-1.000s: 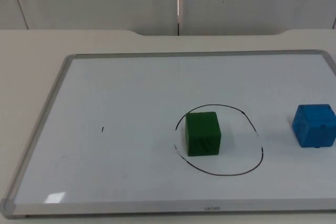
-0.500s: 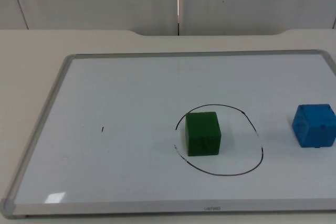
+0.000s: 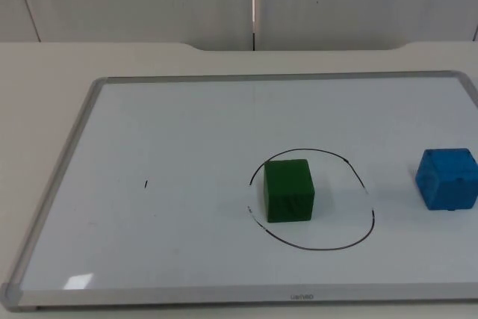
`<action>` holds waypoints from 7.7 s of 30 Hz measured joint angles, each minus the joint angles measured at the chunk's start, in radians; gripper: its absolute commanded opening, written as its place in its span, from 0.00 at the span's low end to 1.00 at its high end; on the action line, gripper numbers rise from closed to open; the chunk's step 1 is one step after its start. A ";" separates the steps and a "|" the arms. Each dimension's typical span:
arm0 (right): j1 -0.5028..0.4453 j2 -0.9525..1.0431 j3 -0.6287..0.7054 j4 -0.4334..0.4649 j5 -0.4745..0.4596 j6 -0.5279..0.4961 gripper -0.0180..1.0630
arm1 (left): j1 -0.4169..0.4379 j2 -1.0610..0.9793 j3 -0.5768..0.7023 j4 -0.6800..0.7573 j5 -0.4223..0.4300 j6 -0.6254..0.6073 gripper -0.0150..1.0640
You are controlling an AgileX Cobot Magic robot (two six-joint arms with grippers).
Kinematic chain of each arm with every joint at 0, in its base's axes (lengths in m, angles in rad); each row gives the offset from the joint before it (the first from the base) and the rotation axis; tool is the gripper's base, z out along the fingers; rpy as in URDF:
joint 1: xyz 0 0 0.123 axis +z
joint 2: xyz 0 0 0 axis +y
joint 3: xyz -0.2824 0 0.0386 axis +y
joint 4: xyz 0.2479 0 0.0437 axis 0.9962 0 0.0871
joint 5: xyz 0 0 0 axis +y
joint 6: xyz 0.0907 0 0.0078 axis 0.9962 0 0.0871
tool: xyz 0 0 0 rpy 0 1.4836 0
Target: Push the two cubes into the marked area.
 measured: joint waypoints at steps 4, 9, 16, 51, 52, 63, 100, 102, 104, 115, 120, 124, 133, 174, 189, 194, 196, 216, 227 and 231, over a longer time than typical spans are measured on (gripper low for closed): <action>0.000 0.000 0.000 0.000 0.000 0.002 0.99 | 0.000 0.000 0.000 0.000 0.000 0.000 0.01; 0.000 0.000 0.000 0.000 0.000 0.002 0.99 | 0.000 0.000 0.000 0.002 0.000 -0.002 0.01; 0.000 0.000 0.000 0.000 0.000 0.002 0.99 | 0.000 0.000 0.000 0.002 0.000 -0.002 0.01; 0.000 0.318 -0.115 -0.007 -0.042 0.002 0.99 | 0.000 0.000 0.000 0.002 0.000 -0.004 0.01; 0.000 0.350 -0.125 -0.012 -0.048 0.002 0.99 | 0.000 0.000 0.000 0.002 0.000 -0.004 0.01; 0.000 0.620 -0.181 -0.034 -0.124 -0.006 0.89 | 0.000 0.000 0.000 0.002 0.000 -0.004 0.01; 0.000 1.308 -0.182 -0.030 -0.432 0.000 0.02 | 0.000 0.000 0.000 0.004 0.000 -0.004 0.01; 0.000 1.349 -0.189 -0.026 -0.465 0.000 0.02 | 0.000 0.000 0.000 0.004 0.000 -0.004 0.01; 0.000 1.373 -0.199 -0.018 -0.476 0.000 0.02 | 0.000 0.000 0.000 0.004 0.000 -0.004 0.01; 0.000 1.643 -0.343 0.003 -0.496 0.000 0.02 | 0.000 0.000 0.000 0.004 0.000 -0.004 0.01; 0.000 1.742 -0.380 0.015 -0.506 0.002 0.02 | 0.000 0.000 0.000 0.004 0.000 -0.004 0.01; 0.000 1.795 -0.393 0.032 -0.546 0.002 0.02 | 0.000 0.000 0.000 0.006 0.000 -0.004 0.01; 0.029 1.835 -0.393 0.050 -0.635 0.002 0.02 | 0.000 0.000 0.000 0.010 0.000 -0.004 0.01; 0.160 1.856 -0.395 0.173 -0.716 0.002 0.02 | 0.000 0.000 0.000 0.010 0.000 -0.004 0.01; 0.160 1.856 -0.395 0.177 -0.663 0.002 0.02 | 0.000 0.000 0.000 0.010 0.000 -0.004 0.01; 0.169 1.856 -0.395 0.179 -0.660 0.002 0.02 | 0.000 0.000 0.000 0.010 0.000 -0.004 0.01; 0.181 1.856 -0.395 0.179 -0.660 0.002 0.02 | 0.000 0.000 0.000 0.010 0.000 -0.004 0.01; 0.254 1.865 -0.395 0.206 -0.725 0.002 0.02 | 0.000 0.000 0.000 0.010 0.000 -0.004 0.01; 0.254 1.947 -0.401 0.206 -0.828 0.052 0.02 | 0.000 0.000 0.000 0.010 0.000 -0.004 0.01; 0.254 1.951 -0.402 0.206 -0.863 0.080 0.02 | 0.000 0.000 0.000 0.010 0.000 -0.004 0.01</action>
